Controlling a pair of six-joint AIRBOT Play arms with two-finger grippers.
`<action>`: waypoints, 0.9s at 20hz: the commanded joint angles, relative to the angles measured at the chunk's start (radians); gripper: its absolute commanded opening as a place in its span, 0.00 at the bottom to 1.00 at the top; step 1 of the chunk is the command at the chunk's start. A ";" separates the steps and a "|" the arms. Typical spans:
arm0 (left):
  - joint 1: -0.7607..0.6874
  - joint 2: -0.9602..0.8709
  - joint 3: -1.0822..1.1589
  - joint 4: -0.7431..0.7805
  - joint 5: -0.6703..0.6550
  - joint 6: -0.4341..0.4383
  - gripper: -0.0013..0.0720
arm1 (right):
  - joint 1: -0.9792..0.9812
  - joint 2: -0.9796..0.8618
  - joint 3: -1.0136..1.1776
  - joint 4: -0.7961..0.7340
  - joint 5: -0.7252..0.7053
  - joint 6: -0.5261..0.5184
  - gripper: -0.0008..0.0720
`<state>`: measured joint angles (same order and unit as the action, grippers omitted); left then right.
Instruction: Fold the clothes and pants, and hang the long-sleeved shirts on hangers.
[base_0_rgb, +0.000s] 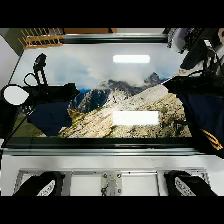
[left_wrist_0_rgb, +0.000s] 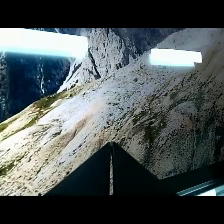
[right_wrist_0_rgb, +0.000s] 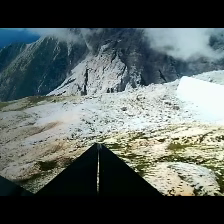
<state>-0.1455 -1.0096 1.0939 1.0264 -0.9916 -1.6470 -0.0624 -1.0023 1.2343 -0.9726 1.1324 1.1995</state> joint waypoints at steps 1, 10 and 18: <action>0.000 -0.002 -0.005 -0.002 0.007 0.000 0.03 | 0.001 -0.002 -0.003 0.000 0.000 0.000 0.03; 0.018 -0.003 -0.036 0.034 0.076 0.018 0.03 | 0.001 -0.006 -0.003 0.001 0.000 0.000 0.03; 0.365 -0.032 -0.034 0.344 0.129 0.132 0.95 | 0.001 -0.006 -0.003 0.000 0.000 0.000 0.03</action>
<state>0.1059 -1.0222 1.0588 1.1767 -0.8856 -1.5345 -0.0624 -1.0073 1.2312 -0.9722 1.1320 1.1995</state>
